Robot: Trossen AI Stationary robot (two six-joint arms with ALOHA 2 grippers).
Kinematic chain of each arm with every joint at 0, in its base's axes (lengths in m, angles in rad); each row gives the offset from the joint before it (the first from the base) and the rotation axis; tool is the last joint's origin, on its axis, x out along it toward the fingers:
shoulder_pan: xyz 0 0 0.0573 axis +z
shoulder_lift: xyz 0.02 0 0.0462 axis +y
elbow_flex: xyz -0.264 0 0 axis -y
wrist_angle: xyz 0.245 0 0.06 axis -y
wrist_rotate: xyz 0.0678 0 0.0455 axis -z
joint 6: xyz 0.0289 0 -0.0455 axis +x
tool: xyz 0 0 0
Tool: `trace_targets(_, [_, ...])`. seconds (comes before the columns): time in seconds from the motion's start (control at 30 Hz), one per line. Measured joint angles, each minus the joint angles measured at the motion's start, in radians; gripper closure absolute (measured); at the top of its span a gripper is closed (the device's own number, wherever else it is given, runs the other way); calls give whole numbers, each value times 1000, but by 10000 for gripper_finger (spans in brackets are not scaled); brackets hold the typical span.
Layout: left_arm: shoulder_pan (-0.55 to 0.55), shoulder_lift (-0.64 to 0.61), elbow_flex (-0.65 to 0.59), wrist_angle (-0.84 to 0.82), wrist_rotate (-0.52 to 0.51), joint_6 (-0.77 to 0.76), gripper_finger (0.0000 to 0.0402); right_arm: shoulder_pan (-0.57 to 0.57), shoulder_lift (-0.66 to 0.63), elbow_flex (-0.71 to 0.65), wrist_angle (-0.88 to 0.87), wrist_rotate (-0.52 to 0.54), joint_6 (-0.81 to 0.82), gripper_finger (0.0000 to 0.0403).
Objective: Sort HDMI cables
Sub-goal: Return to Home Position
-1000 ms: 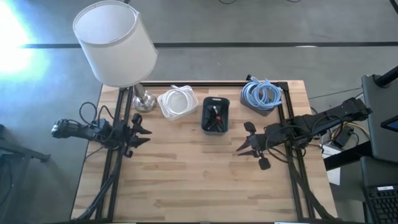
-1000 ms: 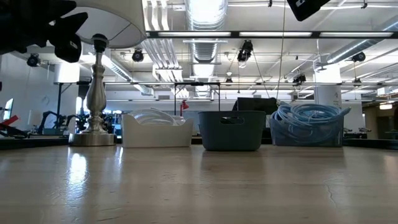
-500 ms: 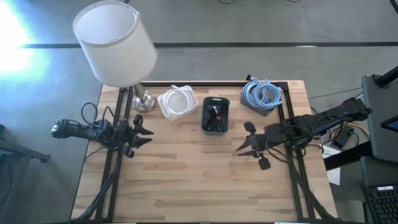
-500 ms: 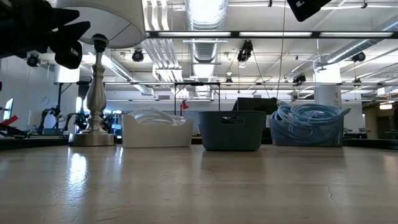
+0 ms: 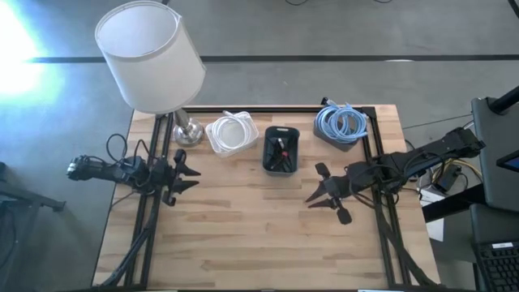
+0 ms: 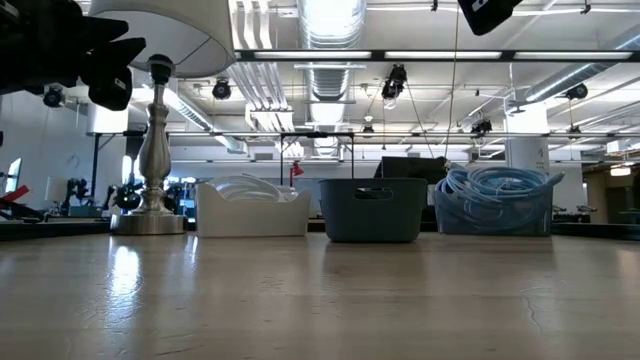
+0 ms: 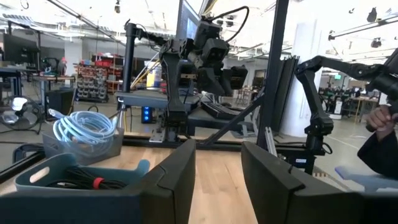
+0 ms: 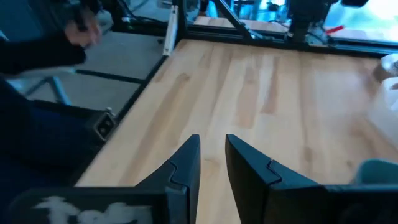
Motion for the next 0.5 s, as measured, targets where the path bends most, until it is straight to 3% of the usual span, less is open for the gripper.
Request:
trace_targets(0.23, [0,0,0,0,0,0,268,0,-2,-64,88,-22,83,330])
trace_targets(0.5, [0,0,-1,0,1,0,268,0,-63,-250,325,-22,188,317])
